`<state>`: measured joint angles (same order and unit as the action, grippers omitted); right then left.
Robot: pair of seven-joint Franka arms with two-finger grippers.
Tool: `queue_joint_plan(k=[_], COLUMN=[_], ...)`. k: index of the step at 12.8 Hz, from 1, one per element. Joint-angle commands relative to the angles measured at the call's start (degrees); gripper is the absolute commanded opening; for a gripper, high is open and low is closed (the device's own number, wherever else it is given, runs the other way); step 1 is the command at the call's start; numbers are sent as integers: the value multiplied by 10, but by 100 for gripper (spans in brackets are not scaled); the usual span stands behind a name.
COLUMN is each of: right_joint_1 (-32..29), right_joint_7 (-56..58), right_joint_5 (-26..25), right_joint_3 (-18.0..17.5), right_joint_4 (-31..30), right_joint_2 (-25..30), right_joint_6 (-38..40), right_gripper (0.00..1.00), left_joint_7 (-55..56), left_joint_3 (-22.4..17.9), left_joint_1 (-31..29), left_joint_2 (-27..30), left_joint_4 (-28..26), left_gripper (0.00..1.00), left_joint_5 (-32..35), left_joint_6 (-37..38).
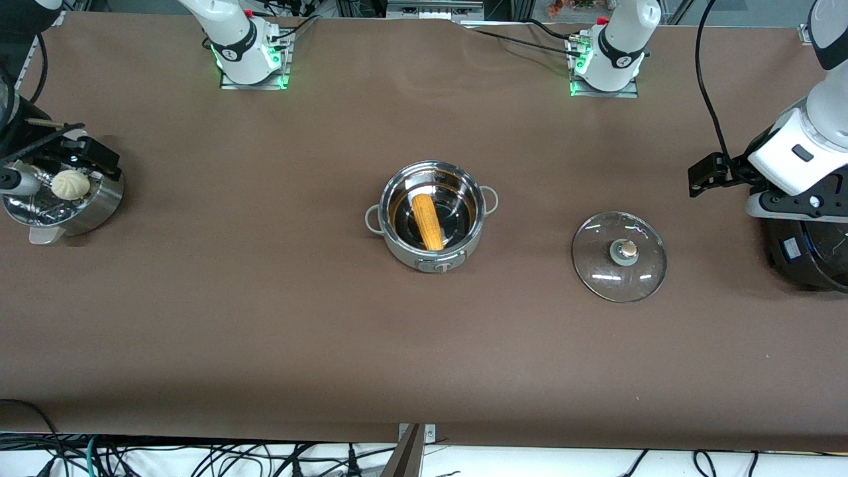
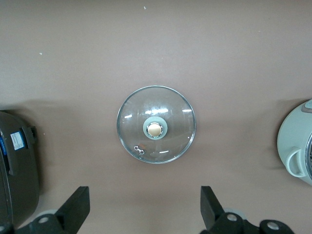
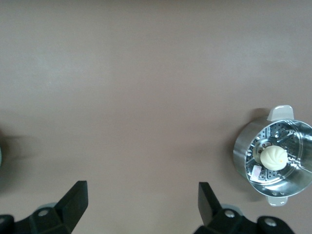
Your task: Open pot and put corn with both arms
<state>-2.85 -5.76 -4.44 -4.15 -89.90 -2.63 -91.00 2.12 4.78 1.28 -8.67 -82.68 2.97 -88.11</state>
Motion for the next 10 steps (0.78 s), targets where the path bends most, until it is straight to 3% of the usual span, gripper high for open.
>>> queue_joint_plan(k=[1, 10], right_joint_1=[-4, -4], right_joint_7=[35, 32], right_joint_5=[11, 17], right_joint_3=[16, 16], right_joint_4=[-16, 18], right_joint_2=[-2, -26], right_joint_6=[-2, 9], right_gripper=[100, 100], left_joint_7=[1, 0], left_joint_3=[3, 3], left_joint_1=[-6, -7], left_joint_2=[10, 10], left_joint_4=[-6, -6], left_gripper=[100, 100], left_joint_5=[-14, -14], left_joint_6=[7, 14])
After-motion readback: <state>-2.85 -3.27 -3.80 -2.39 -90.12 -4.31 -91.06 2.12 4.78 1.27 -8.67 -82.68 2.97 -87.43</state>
